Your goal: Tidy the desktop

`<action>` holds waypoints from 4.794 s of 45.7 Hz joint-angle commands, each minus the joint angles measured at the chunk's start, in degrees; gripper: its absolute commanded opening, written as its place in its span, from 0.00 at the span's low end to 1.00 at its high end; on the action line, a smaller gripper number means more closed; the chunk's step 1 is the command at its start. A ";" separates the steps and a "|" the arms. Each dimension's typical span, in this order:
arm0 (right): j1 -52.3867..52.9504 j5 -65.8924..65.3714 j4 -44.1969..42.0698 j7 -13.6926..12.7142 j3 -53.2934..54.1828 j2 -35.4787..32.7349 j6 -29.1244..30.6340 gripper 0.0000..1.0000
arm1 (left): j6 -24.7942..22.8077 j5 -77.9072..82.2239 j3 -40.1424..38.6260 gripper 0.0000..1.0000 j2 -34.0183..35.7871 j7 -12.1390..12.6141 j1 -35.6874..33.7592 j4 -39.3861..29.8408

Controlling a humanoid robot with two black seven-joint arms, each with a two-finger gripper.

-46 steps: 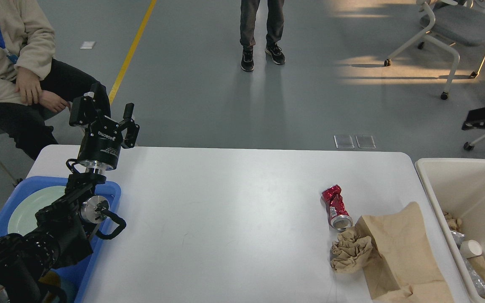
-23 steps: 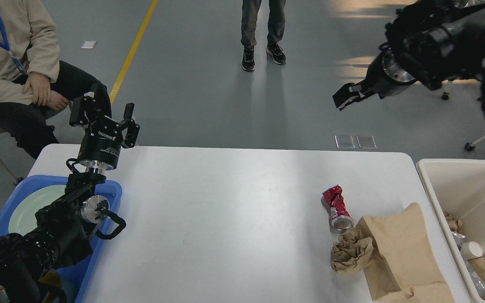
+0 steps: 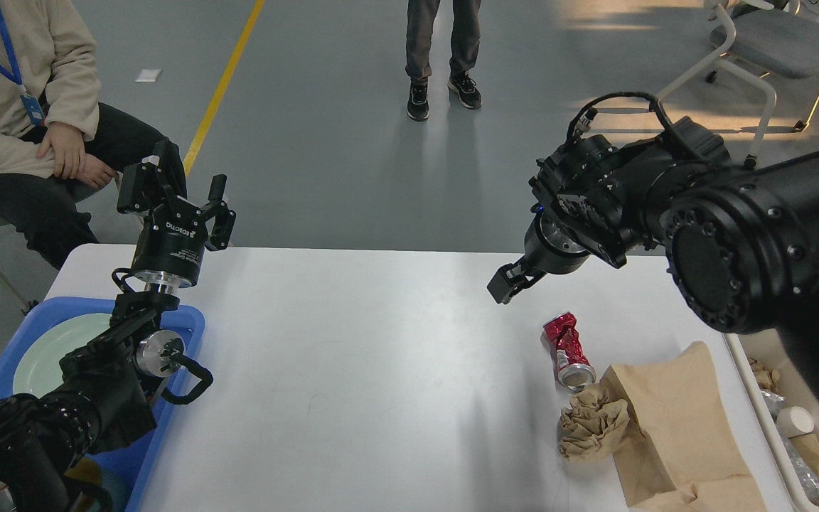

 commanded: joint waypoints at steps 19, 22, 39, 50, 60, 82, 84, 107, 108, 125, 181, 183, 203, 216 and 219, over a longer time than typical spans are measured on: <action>-15.19 -0.13 -8.82 -0.56 -1.01 -3.08 -4.39 1.00 | 0.00 -0.05 0.00 0.96 0.01 -0.03 0.00 0.00; -16.59 -0.22 -9.70 -0.99 -1.01 -3.60 -4.56 1.00 | 0.00 -0.05 0.00 0.96 -0.08 -0.03 0.00 0.00; -21.43 -0.31 -11.55 -1.35 -1.19 -6.42 -7.46 1.00 | 0.00 0.03 0.00 0.96 0.01 -0.03 0.00 0.00; -25.38 -0.05 -15.24 -1.44 -1.98 -6.51 -9.48 1.00 | 0.00 -0.05 0.00 0.96 -0.08 0.06 0.00 0.00; -26.27 0.83 -15.33 -2.14 -1.80 -6.86 -13.96 0.97 | 0.00 0.03 0.00 0.96 0.01 -0.03 0.00 0.00; -26.35 0.74 -14.62 -5.65 -1.89 -6.95 -13.09 0.41 | 0.00 -0.05 0.00 0.96 0.01 0.06 0.00 0.00; -26.27 0.74 -14.54 -5.83 -1.89 -6.95 -13.09 0.35 | 0.00 -0.05 0.00 0.96 0.01 -0.03 0.00 0.00; -21.88 1.18 -14.36 -5.83 -0.66 -7.03 -3.60 0.00 | 0.00 0.03 0.00 0.96 0.01 0.06 0.00 0.00; -21.35 1.27 -14.36 -5.83 -0.49 -7.03 -2.99 0.00 | 0.00 -0.05 0.00 0.96 0.01 -0.03 0.00 0.00; -3.08 7.50 -9.09 -5.39 6.11 -8.88 16.69 0.00 | 0.00 0.03 0.00 0.96 0.01 0.06 0.00 0.00; 3.36 9.36 -10.32 -5.74 -4.97 -46.23 -2.08 0.00 | 0.00 0.03 0.00 0.96 -0.08 0.06 0.00 0.00; 1.17 9.36 -10.32 -5.74 -4.18 -47.63 -6.74 0.00 | 0.00 0.03 0.00 0.96 0.01 0.06 0.00 0.00; -27.04 22.27 -16.29 -5.65 13.13 -52.91 -29.70 0.00 | 0.00 -0.05 0.00 0.96 -0.08 0.06 0.00 0.00; -41.02 24.30 -22.27 -5.57 25.44 -49.84 -30.14 0.00 | 0.00 -0.05 0.00 0.96 0.01 -0.03 0.00 0.00; -42.96 24.30 -23.41 -5.57 26.41 -48.96 -30.14 0.25 | 0.00 0.03 0.00 0.96 0.01 0.06 0.00 0.00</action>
